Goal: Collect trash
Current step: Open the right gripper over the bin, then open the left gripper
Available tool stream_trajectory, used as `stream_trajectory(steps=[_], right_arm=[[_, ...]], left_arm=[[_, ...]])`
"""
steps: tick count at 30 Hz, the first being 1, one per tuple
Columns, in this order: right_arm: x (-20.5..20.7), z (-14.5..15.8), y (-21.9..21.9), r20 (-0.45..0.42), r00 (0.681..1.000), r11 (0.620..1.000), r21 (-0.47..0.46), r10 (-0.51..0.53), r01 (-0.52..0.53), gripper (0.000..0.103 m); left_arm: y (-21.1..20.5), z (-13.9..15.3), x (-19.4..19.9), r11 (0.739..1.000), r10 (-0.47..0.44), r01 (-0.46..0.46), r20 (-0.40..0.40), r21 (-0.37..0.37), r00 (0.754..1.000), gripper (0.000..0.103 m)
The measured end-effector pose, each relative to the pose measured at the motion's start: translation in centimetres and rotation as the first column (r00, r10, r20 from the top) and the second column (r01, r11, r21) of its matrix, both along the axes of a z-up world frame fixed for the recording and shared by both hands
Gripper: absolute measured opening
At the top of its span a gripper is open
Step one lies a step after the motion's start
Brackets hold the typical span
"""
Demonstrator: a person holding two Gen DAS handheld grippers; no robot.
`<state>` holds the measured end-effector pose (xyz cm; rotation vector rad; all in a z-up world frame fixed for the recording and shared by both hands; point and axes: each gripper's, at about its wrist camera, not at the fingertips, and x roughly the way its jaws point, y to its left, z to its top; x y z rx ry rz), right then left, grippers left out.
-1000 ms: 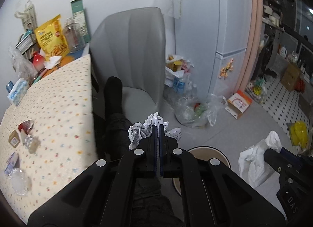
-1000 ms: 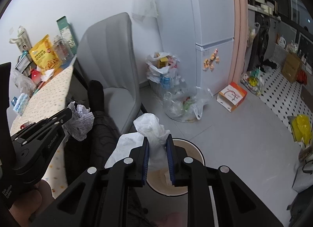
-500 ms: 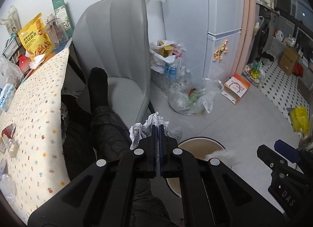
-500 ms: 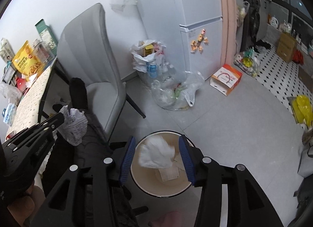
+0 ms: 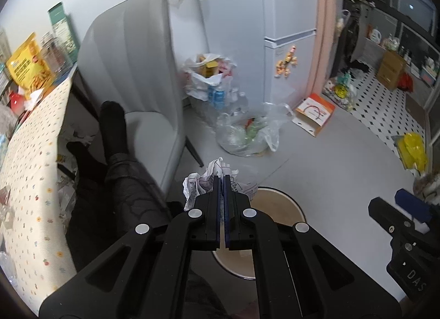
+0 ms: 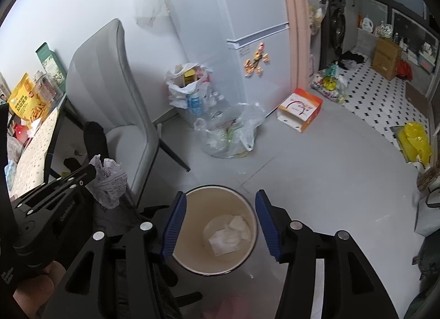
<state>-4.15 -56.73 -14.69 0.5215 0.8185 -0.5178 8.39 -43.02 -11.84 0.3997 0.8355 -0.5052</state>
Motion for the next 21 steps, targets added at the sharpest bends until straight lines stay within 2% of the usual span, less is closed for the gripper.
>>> stream_trajectory(steps=[5,8,10,12,15,21], right_arm=[[-1.7,-0.5,-1.6,0.001,0.999,0.999,0.016,-0.047,0.047,0.056],[-2.3,-0.7,-1.9,0.001,0.999,0.998,0.021,-0.053,0.053,0.056],[-2.4,-0.8,-2.0,0.003,0.998,0.998,0.026,-0.055,0.055,0.056],[-2.4,-0.7,-2.0,0.005,0.999,0.998,0.028,-0.054,0.054,0.056],[-2.2,-0.5,-1.8,0.011,0.998,0.998,0.026,-0.055,0.054,0.059],[-1.4,0.5,-0.6,0.021,0.999,0.999,0.006,-0.032,0.032,0.062]], left_arm=[[-1.8,-0.4,-1.4,0.999,-0.044,0.044,-0.014,0.007,0.999,0.003],[-2.6,-1.1,-1.9,0.997,-0.078,0.079,-0.050,0.018,0.996,0.004],[-2.7,-1.4,-2.0,0.996,-0.081,0.083,-0.074,0.017,0.994,0.009],[-2.6,-1.4,-2.0,0.996,-0.082,0.084,-0.079,0.016,0.993,0.037],[-1.8,-0.7,-1.7,0.999,-0.048,0.049,-0.047,0.016,0.998,0.059],[0.5,0.8,-0.4,1.000,0.019,-0.019,-0.016,0.007,1.000,0.073]])
